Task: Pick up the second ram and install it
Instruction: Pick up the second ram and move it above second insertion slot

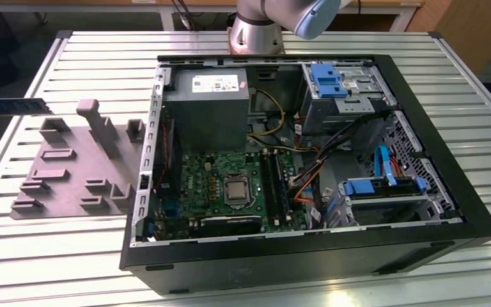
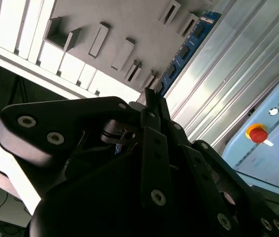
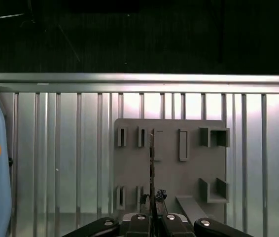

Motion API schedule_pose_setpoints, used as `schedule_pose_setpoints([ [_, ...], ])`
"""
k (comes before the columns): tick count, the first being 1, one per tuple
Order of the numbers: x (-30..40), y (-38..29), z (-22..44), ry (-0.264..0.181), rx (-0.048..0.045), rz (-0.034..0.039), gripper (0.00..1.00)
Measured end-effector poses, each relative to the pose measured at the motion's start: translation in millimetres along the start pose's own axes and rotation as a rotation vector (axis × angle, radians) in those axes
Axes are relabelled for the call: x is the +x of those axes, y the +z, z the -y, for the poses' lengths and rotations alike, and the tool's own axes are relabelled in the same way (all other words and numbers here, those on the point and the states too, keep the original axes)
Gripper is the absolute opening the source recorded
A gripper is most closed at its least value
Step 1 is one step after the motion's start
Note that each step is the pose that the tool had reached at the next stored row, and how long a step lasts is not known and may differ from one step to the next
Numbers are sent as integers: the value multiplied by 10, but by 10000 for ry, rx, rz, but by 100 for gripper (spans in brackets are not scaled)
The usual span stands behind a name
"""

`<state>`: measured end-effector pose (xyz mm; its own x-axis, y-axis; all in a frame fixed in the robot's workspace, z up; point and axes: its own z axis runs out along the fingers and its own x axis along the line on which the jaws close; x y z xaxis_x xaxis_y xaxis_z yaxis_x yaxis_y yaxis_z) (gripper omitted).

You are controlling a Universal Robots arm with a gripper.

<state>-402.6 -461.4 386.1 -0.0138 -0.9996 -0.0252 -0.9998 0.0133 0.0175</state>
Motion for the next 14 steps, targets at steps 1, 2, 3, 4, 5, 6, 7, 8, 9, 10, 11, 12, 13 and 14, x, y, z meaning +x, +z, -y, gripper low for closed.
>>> schedule_pose_setpoints([
  [1,0,-15,0,-1,0,-1,14],
  [2,-1,-31,0,-1,0,-2,14],
  [3,-2,-47,-1,-1,0,-3,14],
  [4,-3,-63,-1,0,0,-4,14],
  [5,-3,-79,-1,-1,0,-5,14],
  [6,-4,-97,-1,0,0,-7,14],
  [7,-4,-116,-2,0,0,-8,14],
  [8,-5,-133,-2,-1,0,-9,14],
  [9,-6,-151,-2,0,1,-10,14],
  [10,-6,-170,-3,0,1,-10,14],
  [11,-7,-189,-3,0,0,-10,14],
  [12,-7,-208,-4,0,1,-10,14],
  [13,-8,-226,-4,0,0,-11,14],
  [14,-8,-241,-4,0,0,-11,14],
])
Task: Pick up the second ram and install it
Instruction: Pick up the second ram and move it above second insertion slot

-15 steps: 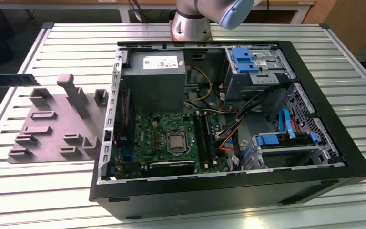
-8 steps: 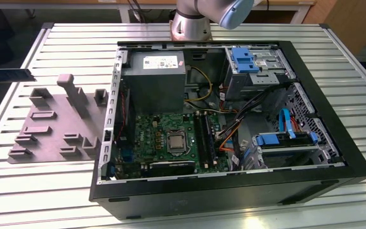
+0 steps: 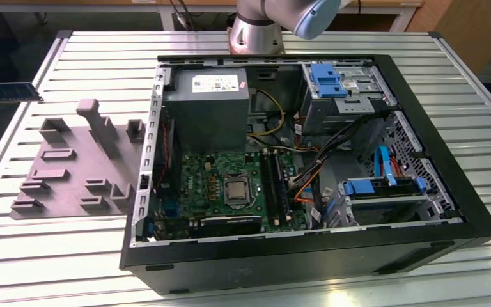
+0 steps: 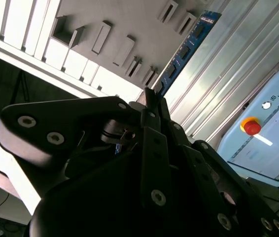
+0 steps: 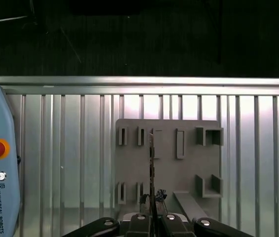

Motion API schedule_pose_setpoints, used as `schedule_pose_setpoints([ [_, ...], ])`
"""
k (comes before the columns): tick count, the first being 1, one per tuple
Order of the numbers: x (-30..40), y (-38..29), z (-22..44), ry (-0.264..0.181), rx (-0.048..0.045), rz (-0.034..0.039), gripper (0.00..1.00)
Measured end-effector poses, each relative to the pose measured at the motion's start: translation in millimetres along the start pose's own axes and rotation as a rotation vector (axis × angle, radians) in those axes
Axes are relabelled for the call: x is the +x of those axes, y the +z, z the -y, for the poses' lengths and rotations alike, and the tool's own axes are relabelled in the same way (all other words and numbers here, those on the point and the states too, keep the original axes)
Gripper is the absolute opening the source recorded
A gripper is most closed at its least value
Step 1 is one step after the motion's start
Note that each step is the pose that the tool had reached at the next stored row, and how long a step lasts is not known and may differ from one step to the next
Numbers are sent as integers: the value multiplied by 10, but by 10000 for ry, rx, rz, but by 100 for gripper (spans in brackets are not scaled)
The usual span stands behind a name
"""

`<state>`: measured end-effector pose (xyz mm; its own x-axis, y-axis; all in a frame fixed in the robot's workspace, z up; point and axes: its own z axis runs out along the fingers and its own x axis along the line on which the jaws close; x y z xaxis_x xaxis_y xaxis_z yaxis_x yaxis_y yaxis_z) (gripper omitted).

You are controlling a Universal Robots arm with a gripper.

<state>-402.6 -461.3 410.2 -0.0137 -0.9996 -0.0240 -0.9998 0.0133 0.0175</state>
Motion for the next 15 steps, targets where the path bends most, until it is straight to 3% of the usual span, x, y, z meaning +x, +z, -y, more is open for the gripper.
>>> schedule_pose_setpoints([
  [15,-1,-7,43,0,0,3,14],
])
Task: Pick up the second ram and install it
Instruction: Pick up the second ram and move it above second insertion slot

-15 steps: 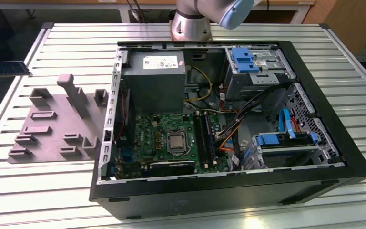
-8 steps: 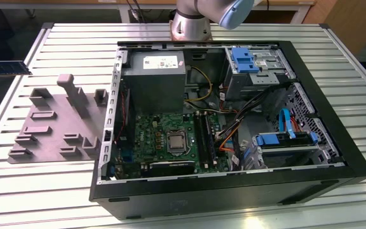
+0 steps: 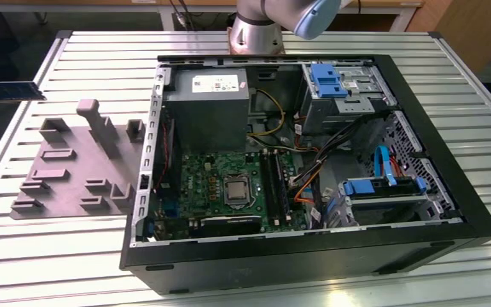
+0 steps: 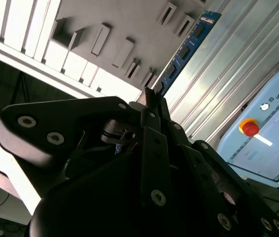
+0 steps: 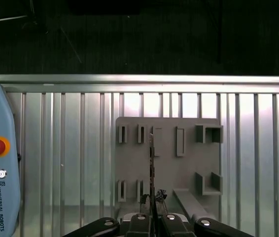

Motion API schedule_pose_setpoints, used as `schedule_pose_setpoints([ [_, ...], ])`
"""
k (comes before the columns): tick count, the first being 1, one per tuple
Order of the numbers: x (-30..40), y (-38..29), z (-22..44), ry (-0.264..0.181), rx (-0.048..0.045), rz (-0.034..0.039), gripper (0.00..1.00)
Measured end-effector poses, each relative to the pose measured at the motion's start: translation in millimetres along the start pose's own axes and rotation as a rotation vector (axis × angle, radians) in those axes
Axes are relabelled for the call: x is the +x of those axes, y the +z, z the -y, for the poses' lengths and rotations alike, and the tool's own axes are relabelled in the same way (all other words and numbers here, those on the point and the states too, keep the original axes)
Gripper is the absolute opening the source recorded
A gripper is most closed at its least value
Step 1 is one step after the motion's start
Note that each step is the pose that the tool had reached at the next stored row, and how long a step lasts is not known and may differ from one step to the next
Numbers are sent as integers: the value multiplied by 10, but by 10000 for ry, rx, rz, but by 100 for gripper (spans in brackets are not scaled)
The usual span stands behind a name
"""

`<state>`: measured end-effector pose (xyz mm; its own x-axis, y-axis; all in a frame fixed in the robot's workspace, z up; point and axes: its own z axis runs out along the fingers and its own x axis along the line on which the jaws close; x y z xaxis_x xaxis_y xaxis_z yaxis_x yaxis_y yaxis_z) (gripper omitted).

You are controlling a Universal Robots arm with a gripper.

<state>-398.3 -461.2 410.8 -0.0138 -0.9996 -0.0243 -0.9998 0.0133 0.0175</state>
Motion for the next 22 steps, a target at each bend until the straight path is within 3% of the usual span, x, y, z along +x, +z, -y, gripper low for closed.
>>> schedule_pose_setpoints([
  [22,0,0,46,0,0,0,14],
])
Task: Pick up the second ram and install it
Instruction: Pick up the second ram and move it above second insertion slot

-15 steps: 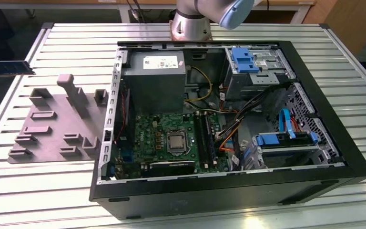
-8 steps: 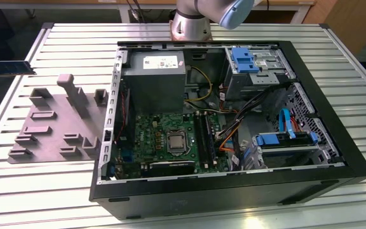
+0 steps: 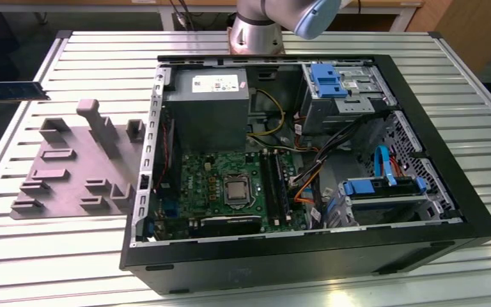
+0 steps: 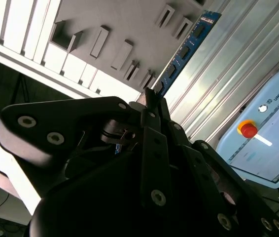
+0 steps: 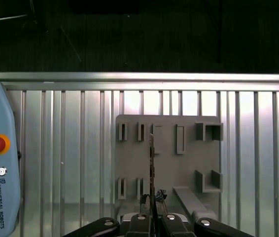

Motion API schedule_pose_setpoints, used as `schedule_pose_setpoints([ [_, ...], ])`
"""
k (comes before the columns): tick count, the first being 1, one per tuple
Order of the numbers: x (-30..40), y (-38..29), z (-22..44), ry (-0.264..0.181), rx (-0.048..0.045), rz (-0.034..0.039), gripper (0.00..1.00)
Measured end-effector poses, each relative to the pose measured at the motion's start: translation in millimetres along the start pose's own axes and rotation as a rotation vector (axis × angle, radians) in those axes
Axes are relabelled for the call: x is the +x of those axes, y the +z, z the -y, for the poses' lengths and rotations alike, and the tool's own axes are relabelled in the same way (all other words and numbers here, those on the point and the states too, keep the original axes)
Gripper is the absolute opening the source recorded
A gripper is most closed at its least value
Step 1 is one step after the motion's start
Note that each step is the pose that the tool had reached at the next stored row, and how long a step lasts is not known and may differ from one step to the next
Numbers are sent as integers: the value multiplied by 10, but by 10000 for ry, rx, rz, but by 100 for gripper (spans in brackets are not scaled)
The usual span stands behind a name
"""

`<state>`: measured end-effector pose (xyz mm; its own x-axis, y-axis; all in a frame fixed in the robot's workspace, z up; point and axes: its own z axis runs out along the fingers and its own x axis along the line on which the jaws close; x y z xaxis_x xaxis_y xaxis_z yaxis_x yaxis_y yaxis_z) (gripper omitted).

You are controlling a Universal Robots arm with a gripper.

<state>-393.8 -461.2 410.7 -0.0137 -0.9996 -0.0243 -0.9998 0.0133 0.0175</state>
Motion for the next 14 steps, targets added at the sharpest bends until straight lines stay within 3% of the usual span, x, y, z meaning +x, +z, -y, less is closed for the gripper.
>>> schedule_pose_setpoints([
  [14,-1,-1,60,0,0,0,14],
])
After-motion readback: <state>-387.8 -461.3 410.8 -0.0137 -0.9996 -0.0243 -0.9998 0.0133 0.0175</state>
